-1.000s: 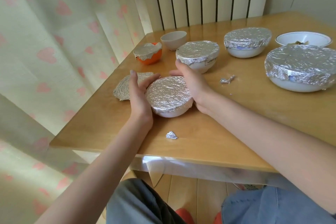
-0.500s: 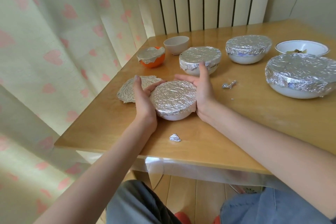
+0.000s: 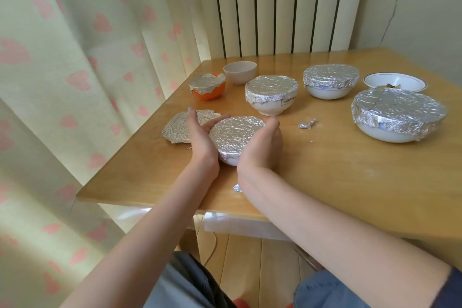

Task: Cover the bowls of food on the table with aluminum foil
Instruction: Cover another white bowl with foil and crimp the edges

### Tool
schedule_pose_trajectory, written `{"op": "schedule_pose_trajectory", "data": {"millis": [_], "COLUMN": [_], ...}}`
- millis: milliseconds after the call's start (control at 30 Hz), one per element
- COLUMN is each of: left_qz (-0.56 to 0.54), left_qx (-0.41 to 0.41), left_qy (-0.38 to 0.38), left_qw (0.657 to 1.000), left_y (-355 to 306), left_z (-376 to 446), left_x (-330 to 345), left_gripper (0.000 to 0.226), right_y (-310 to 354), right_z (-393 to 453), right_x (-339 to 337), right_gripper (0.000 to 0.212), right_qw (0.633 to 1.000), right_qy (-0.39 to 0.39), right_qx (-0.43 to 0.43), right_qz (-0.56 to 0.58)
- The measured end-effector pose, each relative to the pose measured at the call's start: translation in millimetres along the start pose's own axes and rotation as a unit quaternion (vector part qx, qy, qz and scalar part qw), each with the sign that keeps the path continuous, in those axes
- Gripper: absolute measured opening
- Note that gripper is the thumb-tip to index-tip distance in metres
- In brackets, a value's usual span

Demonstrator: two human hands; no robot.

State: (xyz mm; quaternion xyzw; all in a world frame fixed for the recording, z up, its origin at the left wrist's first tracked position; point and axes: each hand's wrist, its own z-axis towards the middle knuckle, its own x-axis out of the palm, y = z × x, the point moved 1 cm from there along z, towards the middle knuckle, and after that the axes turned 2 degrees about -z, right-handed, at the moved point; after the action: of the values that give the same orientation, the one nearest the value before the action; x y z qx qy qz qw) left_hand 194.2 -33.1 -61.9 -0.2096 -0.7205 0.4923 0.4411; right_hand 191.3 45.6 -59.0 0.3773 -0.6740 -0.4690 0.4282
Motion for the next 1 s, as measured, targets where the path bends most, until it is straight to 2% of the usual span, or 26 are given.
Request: {"op": "schedule_pose_trajectory", "data": {"millis": [167,233,367,467,567,633,767,900,1000], "left_qz": [0.009,0.027,0.059,0.071,0.065,0.048,0.001,-0.040,-0.030], "left_qx": [0.007,0.006,0.039,0.041,0.022,0.009,0.002,0.007,0.014], "left_qy": [-0.053,-0.040,0.001,0.010,0.042,0.050,-0.005,-0.082,-0.094], "left_qw": [0.999,0.999,0.997,0.997,0.997,0.998,1.000,0.996,0.995], "left_y": [7.8,6.4,-3.1,-14.5,-13.7,-9.1,4.1,20.0,16.0], "left_z": [-8.5,-13.1,-7.0,-0.5,-2.6,-5.9,-0.5,9.5,1.5], "left_x": [1.5,-2.4,-16.9,-11.3,1.6,4.6,5.8,7.3,8.3], "left_gripper": [0.076,0.075,0.073,0.076,0.079,0.080,0.082,0.082,0.079], "right_y": [8.3,9.8,-5.8,-12.2,-7.6,-6.5,-5.9,-2.2,-1.2], "right_z": [8.5,11.3,4.6,-16.2,-22.7,-20.2,-8.2,5.4,5.7], "right_x": [-5.2,-14.4,-31.6,-17.0,-1.6,4.7,12.2,6.3,6.2], "right_gripper": [0.050,0.049,0.049,0.061,0.042,0.040,0.043,0.058,0.064], "right_qw": [0.997,0.996,1.000,0.997,0.995,0.992,0.990,0.994,0.995], "right_qy": [0.036,0.052,0.002,-0.008,-0.059,-0.092,-0.132,-0.106,-0.088], "right_qx": [0.025,0.023,-0.014,-0.001,-0.022,-0.019,-0.033,-0.028,-0.038], "right_qz": [-0.057,-0.062,0.023,0.078,0.079,0.085,0.034,-0.027,-0.041]}}
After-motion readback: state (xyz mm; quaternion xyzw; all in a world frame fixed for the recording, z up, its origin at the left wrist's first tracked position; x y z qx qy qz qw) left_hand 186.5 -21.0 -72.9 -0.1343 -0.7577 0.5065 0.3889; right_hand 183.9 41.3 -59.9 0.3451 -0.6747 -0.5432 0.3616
